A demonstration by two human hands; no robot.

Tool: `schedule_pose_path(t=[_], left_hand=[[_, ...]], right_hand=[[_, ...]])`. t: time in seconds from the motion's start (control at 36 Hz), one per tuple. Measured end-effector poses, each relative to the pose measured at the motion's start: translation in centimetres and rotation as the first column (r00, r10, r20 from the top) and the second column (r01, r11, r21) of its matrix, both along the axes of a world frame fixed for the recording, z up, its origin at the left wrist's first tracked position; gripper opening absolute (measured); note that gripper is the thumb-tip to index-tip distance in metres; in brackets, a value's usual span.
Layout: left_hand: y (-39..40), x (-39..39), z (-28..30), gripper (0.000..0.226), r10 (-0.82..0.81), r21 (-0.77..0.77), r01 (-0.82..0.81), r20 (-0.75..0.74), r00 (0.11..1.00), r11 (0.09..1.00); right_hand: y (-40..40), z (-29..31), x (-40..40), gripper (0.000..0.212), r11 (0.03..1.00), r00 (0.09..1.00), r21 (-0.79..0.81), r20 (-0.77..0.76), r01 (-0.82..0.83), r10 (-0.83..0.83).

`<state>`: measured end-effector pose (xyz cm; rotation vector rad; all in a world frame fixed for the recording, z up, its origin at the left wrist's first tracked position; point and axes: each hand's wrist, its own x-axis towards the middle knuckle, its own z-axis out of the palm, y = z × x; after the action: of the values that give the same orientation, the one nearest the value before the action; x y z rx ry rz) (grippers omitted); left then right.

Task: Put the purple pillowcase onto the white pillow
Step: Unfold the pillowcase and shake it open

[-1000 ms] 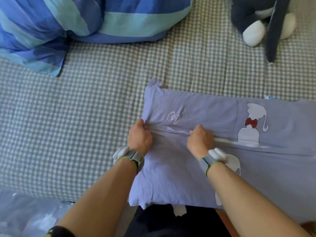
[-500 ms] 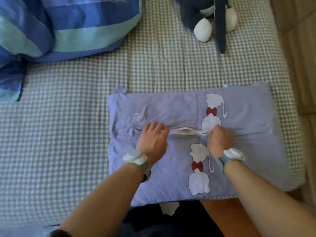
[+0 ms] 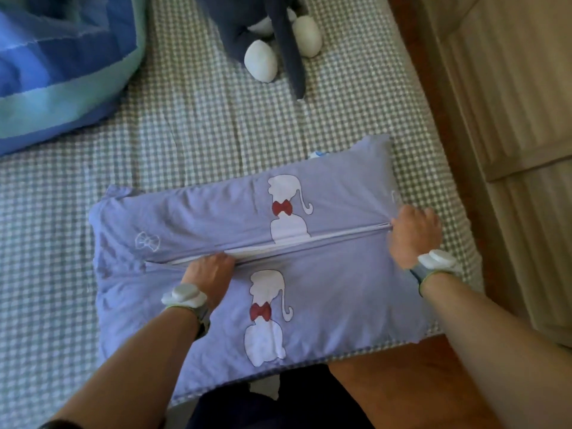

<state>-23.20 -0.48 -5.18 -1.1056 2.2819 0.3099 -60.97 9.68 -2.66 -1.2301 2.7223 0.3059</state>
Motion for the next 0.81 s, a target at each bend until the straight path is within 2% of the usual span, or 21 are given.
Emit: schedule_pose_path(t=[0.06, 0.11, 0.14, 0.19, 0.25, 0.31, 0.33, 0.39, 0.44, 0.5, 0.56, 0.58, 0.67, 0.72, 0.78, 0.81], left_hand=[[0.5, -1.4, 0.3, 0.03, -0.023, -0.019, 0.024, 0.055, 0.998, 1.0], [0.8, -1.9, 0.6, 0.025, -0.008, -0.037, 0.011, 0.09, 0.996, 0.999], [1.0, -2.0, 0.8, 0.024, 0.01, -0.026, -0.008, 0.095, 0.995, 1.0], [1.2, -2.0, 1.7, 0.022, 0.073, 0.007, -0.074, 0.064, 0.995, 0.997], [1.7, -1.4, 2.0, 0.02, 0.209, 0.045, -0.208, -0.043, 0.977, 0.977], [2.1, -1.4, 3.1, 0.028, 0.369, 0.073, -0.362, -0.134, 0.92, 0.929], [2.1, -1.3, 3.8, 0.035, 0.432, 0.097, -0.422, -0.144, 0.89, 0.901], [1.9, -1.0, 5.0, 0.039, 0.454, 0.152, -0.437, -0.107, 0.885, 0.887], [1.8, -0.6, 5.6, 0.033, 0.377, 0.269, -0.351, -0.052, 0.925, 0.897], [1.7, -1.0, 6.3, 0.039, 0.273, 0.339, -0.237, -0.063, 0.96, 0.911], [1.7, -1.7, 7.0, 0.034, 0.234, 0.405, -0.172, -0.109, 0.966, 0.898], [1.8, -2.3, 8.0, 0.03, 0.217, 0.425, -0.141, -0.138, 0.966, 0.894], [1.7, -3.4, 11.1, 0.025, 0.136, 0.485, -0.028, -0.188, 0.973, 0.874], [2.0, -3.1, 12.9, 0.03, 0.108, 0.558, 0.021, -0.197, 0.974, 0.829], [2.7, -3.3, 13.8, 0.036, 0.075, 0.617, 0.072, -0.209, 0.975, 0.784], [2.9, -2.7, 14.4, 0.038, 0.057, 0.625, 0.102, -0.23, 0.972, 0.774]], right_hand=[[-0.1, -0.7, -1.1, 0.022, 1.0, 0.996, -0.026, 0.083, 0.017, -0.015], [-0.5, -1.1, -0.7, 0.044, 0.98, 0.953, -0.082, 0.263, 0.179, -0.152], [-0.5, -1.5, -0.3, 0.048, 0.96, 0.923, -0.112, 0.322, 0.255, -0.208], [0.2, -1.5, 0.7, 0.034, 0.918, 0.922, -0.24, 0.306, 0.315, -0.236], [1.9, -1.3, 2.3, 0.025, 0.89, 0.945, -0.344, 0.239, 0.3, -0.226], [4.9, -0.9, 3.2, 0.017, 0.896, 0.952, -0.345, 0.227, 0.278, -0.207], [6.4, -1.1, 3.7, 0.016, 0.902, 0.933, -0.301, 0.281, 0.309, -0.225], [8.6, -1.3, 5.0, 0.026, 0.877, 0.787, -0.098, 0.497, 0.47, -0.366], [10.2, -0.7, 6.7, 0.034, 0.83, 0.645, 0.078, 0.59, 0.552, -0.485], [10.3, 0.5, 8.4, 0.039, 0.81, 0.56, 0.12, 0.664, 0.574, -0.495], [9.0, 1.5, 10.2, 0.047, 0.789, 0.456, 0.157, 0.742, 0.594, -0.491], [8.1, 2.0, 11.0, 0.053, 0.765, 0.378, 0.151, 0.799, 0.627, -0.468], [4.6, 3.4, 13.0, 0.069, 0.624, 0.057, 0.221, 0.918, 0.75, -0.394], [2.2, 3.1, 14.3, 0.085, 0.6, 0.028, 0.22, 0.926, 0.769, -0.376], [1.3, 1.9, 14.1, 0.101, 0.64, 0.123, 0.184, 0.906, 0.746, -0.404], [1.1, 1.6, 14.4, 0.099, 0.674, 0.195, 0.162, 0.886, 0.72, -0.421]])
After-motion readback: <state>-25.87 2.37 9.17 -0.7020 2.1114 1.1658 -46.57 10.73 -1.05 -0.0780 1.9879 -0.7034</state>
